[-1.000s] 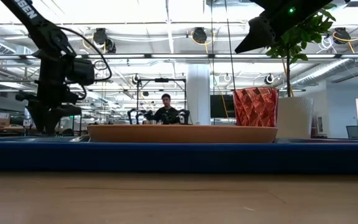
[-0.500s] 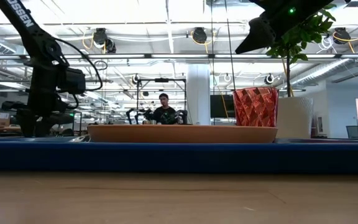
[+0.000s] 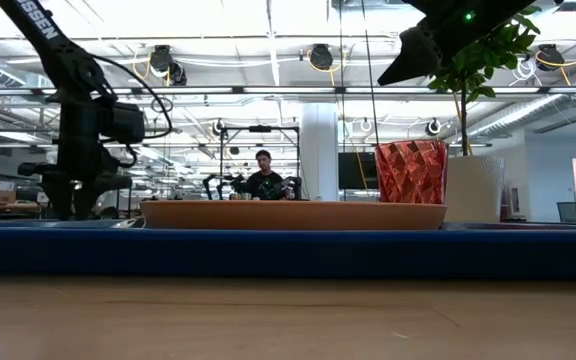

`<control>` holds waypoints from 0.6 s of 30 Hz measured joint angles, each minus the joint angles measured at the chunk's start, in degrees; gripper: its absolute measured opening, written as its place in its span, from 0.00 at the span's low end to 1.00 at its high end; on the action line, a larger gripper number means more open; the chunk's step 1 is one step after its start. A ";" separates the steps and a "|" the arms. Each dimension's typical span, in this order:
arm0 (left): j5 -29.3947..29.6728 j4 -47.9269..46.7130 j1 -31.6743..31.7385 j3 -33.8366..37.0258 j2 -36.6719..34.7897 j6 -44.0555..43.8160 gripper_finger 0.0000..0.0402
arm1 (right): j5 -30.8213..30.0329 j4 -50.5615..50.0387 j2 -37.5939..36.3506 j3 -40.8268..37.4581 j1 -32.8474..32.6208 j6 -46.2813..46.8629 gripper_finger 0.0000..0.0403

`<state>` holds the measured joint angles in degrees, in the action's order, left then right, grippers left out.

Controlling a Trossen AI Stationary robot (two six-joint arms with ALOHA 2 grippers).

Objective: Pick and place plate/cup/fork/spoon on tray
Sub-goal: Put the blue fork on the blue serving tray to the left of the orange plate

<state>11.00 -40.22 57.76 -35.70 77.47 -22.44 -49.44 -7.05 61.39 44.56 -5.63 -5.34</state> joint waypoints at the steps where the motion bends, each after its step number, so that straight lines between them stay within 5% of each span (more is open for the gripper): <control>1: -0.07 -0.21 -0.40 0.00 0.00 -0.18 0.36 | 0.00 -0.02 0.00 0.00 0.00 0.00 0.31; 18: -0.66 7.51 -2.70 5.91 -0.26 -0.82 0.36 | 0.01 -0.09 0.00 0.00 0.00 0.11 0.31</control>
<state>10.34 -32.72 55.06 -29.79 77.21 -23.27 -49.43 -7.14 61.39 44.56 -5.63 -5.23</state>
